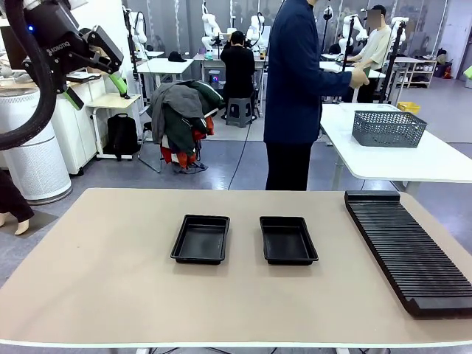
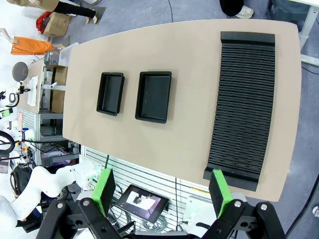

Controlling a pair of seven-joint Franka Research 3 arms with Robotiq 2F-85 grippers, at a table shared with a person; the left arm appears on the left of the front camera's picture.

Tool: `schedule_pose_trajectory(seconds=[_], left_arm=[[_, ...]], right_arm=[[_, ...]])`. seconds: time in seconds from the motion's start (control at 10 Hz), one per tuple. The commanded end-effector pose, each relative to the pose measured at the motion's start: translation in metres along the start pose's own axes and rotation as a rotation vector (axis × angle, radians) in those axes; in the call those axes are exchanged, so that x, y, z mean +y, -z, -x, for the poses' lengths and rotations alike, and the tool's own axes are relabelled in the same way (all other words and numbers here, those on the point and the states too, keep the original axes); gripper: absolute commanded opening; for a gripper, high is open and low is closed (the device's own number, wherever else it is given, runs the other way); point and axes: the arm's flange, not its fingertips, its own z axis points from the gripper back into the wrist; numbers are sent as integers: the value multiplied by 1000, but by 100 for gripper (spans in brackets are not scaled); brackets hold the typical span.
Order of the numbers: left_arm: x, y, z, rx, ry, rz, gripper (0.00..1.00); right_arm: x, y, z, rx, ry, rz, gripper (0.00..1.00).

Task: Inspect and transfer BCBs to ESD trays.
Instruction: Pick up the Blank PCB from the PCB Rack and place it in the left ESD tray.

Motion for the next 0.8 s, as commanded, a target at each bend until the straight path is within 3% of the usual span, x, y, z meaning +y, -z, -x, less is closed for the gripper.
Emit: schedule_pose_trajectory(seconds=[0.0, 0.3, 0.7], left_arm=[[-2, 0, -2, 66, -15, 10, 100], [5, -3, -2, 69, -54, 9, 100], [2, 5, 1, 57, -15, -6, 100]], right_arm=[[0, 0, 0, -1, 0, 0, 100], [0, 0, 0, -1, 0, 0, 100], [0, 0, 0, -1, 0, 0, 100]])
